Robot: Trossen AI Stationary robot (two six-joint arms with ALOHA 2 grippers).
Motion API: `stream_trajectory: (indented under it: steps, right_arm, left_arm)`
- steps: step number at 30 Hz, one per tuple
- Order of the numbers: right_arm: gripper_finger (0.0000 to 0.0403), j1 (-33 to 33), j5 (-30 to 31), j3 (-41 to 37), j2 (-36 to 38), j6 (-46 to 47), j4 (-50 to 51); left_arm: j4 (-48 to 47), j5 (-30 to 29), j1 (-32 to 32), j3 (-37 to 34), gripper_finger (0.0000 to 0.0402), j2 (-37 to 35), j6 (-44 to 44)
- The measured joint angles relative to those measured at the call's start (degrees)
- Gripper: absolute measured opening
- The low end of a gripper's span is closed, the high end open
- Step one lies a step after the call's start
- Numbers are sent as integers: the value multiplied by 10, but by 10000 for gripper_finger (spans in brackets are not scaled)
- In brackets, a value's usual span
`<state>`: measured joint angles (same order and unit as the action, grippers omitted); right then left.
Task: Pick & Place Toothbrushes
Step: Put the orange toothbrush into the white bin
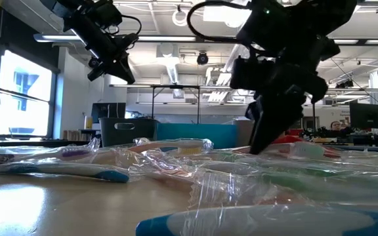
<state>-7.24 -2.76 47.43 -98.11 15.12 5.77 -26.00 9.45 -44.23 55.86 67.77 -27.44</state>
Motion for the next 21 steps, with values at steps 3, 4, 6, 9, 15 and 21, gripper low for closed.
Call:
stream_trajectory:
  steps: [3,4,6,9,15,21]
  right_arm:
    - [110,1,4,2,-8,0,-6]
    - [107,1,7,1,-8,0,-2]
    - [98,1,9,1,-8,0,-7]
    - [77,1,9,1,-8,0,-11]
    - [37,1,5,1,-8,-3,-22]
    - [51,1,1,1,0,-4,-25]
  left_arm:
    - [-1,0,0,0,19,0,0]
    - [-1,0,0,0,19,0,0]
    - [-5,-1,0,0,19,0,0]
    - [-11,-1,0,0,19,0,0]
    - [-15,-1,0,0,19,0,1]
    - [-16,-1,0,0,19,0,1]
